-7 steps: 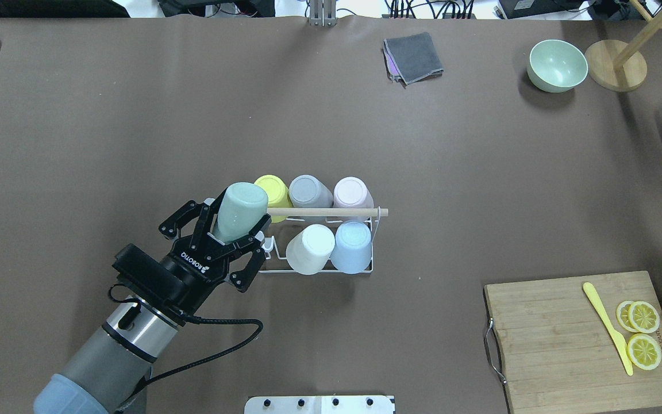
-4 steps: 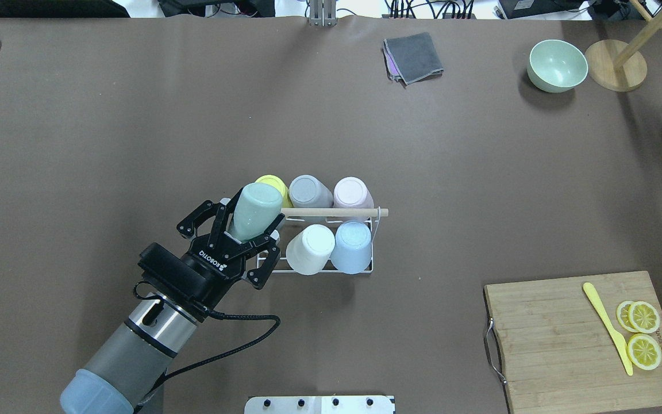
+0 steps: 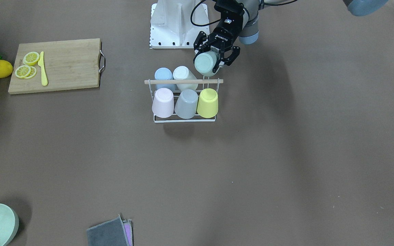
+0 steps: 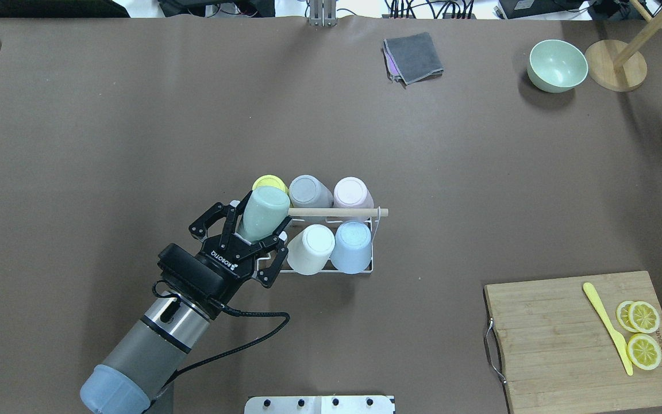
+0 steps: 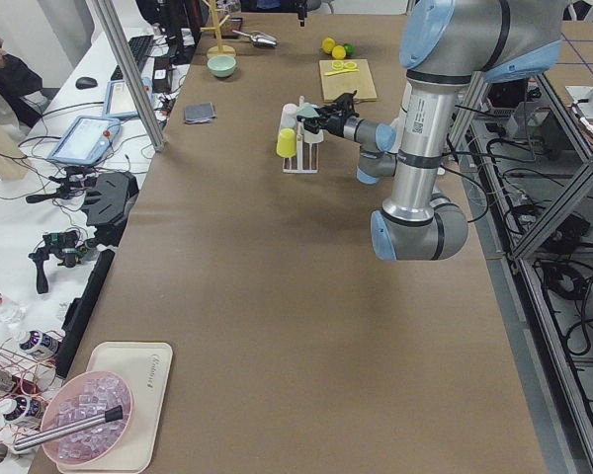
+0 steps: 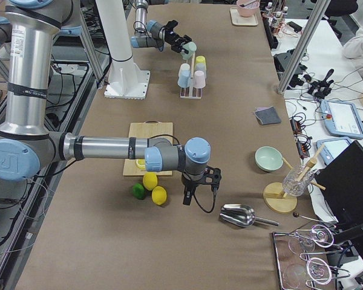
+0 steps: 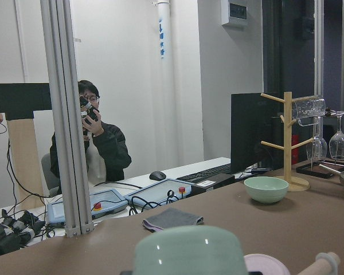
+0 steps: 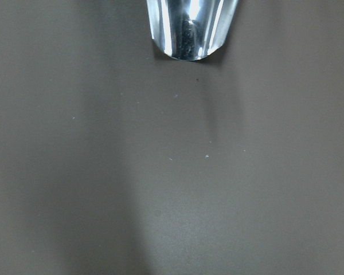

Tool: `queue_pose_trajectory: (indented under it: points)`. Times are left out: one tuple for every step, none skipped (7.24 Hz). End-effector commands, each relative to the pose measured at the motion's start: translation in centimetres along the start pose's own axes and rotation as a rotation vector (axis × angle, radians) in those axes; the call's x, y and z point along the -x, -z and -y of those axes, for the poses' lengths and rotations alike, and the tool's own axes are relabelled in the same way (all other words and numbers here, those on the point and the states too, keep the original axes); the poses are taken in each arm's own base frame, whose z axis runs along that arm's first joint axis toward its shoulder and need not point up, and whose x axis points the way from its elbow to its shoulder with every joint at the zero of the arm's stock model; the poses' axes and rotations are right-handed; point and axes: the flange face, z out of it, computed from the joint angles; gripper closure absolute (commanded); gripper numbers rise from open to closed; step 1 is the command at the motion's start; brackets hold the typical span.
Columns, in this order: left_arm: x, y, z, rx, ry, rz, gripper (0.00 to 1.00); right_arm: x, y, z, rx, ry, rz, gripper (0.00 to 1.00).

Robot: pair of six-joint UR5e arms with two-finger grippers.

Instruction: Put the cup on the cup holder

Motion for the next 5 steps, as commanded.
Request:
queue_pose_trajectory:
  points:
    - [-0.11, -0.06, -0.38, 0.005, -0.003, -0.001, 1.0, -0.6, -0.72, 0.29, 0.012, -0.045, -0.005, 0.01]
    - [-0.11, -0.07, -0.45, 0.006, -0.005, -0.001, 1.0, -0.21, -0.35, 0.35, 0.005, -0.036, -0.001, 0.01]
    - [-0.11, -0.07, -0.45, 0.006, -0.005, -0.001, 1.0, -0.06, -0.22, 0.35, 0.003, -0.033, 0.003, 0.01]
    - [-0.16, -0.02, -0.48, 0.006, -0.001, 0.0, 1.0, 0.03, -0.2, 0.35, 0.003, -0.028, 0.01, 0.01]
    - [-0.18, 0.15, -0.72, 0.005, 0.003, -0.005, 1.0, 0.33, 0.1, 0.43, -0.006, -0.003, 0.012, 0.01]
